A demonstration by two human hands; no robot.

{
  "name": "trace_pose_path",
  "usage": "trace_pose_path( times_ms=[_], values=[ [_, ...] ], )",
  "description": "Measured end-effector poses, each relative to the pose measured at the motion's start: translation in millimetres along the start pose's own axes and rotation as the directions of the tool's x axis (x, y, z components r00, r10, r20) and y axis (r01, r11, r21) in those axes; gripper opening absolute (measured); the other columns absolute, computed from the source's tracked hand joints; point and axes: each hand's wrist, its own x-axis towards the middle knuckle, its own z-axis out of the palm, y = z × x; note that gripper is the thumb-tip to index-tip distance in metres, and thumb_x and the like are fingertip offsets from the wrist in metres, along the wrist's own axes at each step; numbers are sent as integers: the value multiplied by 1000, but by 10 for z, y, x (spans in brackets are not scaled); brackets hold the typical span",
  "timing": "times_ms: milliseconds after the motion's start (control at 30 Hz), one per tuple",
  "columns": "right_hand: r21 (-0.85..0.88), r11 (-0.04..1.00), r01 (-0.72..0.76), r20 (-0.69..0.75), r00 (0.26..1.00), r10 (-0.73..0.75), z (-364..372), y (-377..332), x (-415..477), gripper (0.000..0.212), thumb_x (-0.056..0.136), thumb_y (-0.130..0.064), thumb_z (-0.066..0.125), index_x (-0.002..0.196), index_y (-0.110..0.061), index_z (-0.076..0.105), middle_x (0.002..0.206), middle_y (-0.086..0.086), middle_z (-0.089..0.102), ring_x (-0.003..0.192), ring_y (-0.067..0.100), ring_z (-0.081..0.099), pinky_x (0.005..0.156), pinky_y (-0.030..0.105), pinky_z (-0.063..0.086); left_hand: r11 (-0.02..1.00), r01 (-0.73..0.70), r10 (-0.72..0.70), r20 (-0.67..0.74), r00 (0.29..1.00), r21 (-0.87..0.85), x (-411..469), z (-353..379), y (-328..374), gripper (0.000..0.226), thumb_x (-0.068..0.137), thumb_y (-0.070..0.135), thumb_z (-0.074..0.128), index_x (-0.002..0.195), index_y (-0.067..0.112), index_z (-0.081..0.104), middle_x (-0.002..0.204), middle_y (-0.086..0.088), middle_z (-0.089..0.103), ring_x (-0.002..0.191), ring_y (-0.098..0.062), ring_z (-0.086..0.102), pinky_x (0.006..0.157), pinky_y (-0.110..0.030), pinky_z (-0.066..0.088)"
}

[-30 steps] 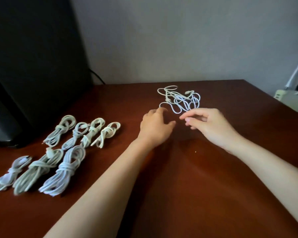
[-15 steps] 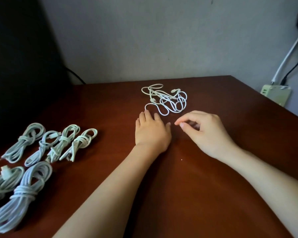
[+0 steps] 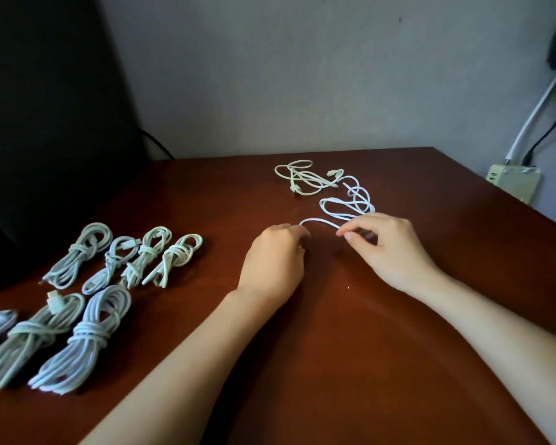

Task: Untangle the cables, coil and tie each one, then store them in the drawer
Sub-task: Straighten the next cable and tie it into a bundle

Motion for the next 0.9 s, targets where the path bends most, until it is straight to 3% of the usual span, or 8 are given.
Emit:
trace_pose_path(
  times_ms=[133,233,367,433,500,600,767,900],
  values=[
    [-25,999,-39,-182,983,34,12,61,46,19,85,-2,64,97,-14,72,101,1,65,97,20,59,90,35,48,995,8,-10,-18,1000,-103,-100,-45,22,21,82,8,63,100,18,66,90,4,66,88,-14,61,78,-28,51],
    [-62,989,-138,-234,965,120,-29,107,62,35,86,-8,65,119,-18,63,124,5,56,114,28,52,99,38,42,980,-8,8,-2,1000,-198,-158,-75,43,23,76,2,61,92,17,67,77,9,63,80,-12,61,75,-23,48],
    [-140,935,-327,36,942,335,-74,128,68,67,90,-36,61,147,-37,27,158,8,19,144,31,17,114,41,19,966,-135,126,-53,991,-219,-196,-82,27,26,68,-5,62,86,14,68,74,7,62,76,-13,58,70,-17,43],
    [-284,913,-293,177,920,351,-64,120,61,70,91,-47,56,149,-37,19,160,3,13,147,25,7,116,41,13,959,-203,186,-102,977,-195,-186,-95,19,28,66,-7,62,84,14,68,74,6,62,76,-14,55,70,-21,42],
    [-332,925,-186,237,932,273,-39,128,68,57,92,-46,55,143,-29,36,153,0,33,144,22,21,112,36,19,952,-251,222,-169,960,-175,-167,-106,0,28,65,-8,60,82,14,68,73,5,61,76,-14,53,68,-19,41],
    [-205,976,-66,167,981,101,2,140,64,20,88,-30,65,106,-23,62,112,-4,60,112,20,51,85,23,30,954,-260,209,-291,933,-148,-144,-112,-44,29,64,-8,56,79,14,68,73,5,62,76,-15,52,69,-12,37],
    [-112,991,75,26,997,-73,-9,43,3,7,83,-11,71,84,-18,70,75,-13,54,75,10,55,69,4,34,977,-172,101,-436,894,-127,-132,-113,-120,39,65,-19,50,76,13,69,69,18,49,80,-15,46,75,-2,31],
    [-52,970,238,48,971,-236,-2,-115,-75,6,82,-12,73,83,-17,69,76,-13,55,70,12,56,67,16,42,986,-41,-39,-459,887,-163,-123,-123,-156,34,76,-15,50,81,12,71,71,20,44,85,-18,43,75,-4,29]
  ],
)
